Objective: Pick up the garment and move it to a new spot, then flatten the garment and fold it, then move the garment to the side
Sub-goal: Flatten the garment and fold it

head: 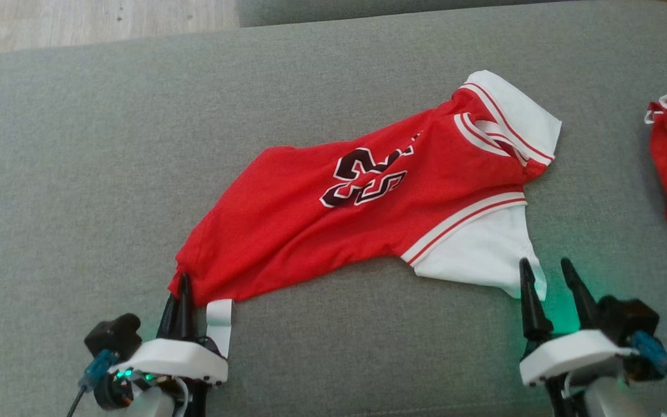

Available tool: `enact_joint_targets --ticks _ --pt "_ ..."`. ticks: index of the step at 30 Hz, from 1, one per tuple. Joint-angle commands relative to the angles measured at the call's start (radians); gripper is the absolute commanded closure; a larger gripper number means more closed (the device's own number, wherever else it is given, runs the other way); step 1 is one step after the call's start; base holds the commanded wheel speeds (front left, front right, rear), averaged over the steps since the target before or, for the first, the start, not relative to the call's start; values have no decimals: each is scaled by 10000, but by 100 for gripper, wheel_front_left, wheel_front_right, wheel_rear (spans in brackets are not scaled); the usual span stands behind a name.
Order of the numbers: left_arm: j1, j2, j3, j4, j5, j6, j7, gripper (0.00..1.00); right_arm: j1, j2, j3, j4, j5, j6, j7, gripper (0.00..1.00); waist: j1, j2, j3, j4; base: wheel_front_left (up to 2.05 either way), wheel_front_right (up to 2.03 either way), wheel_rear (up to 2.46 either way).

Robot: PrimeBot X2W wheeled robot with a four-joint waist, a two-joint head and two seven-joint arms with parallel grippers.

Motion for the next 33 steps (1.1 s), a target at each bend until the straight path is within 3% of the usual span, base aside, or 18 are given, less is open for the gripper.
enact_joint_targets --ticks 1,13,14,15,16,23,30,33 --pt "-37 99 332 -284 120 -41 -25 100 38 -154 333 -203 126 35 -38 0 0 -1 24 -8 0 0 0" --pt "-138 99 195 -412 233 -51 -25 100 -512 -196 800 1206 441 35 -38 0 0 -1 333 116 0 0 0" --pt "-146 99 195 -422 249 -51 -25 100 -559 -195 885 1365 482 35 -38 11 0 -1 343 134 0 0 0" --pt "-148 99 200 -432 266 -52 -25 100 -605 -214 987 1539 534 35 -38 69 0 -1 355 150 0 0 0" --pt "-148 99 211 -441 283 -52 -25 100 -645 -231 1055 1671 610 35 -38 100 0 -1 365 161 0 0 0" --pt "-97 99 470 -685 422 -56 -25 100 -730 -450 1165 1427 1135 35 -38 100 0 -1 203 165 0 0 0" --pt "-720 99 875 -1984 914 -66 -25 100 -1143 -717 1116 -959 1896 35 -38 100 0 -1 -587 142 0 0 0" --pt "-1446 402 754 -2663 1371 -68 -25 100 -1726 -1077 982 -2036 2262 35 -38 100 0 -1 -1069 134 0 0 0"
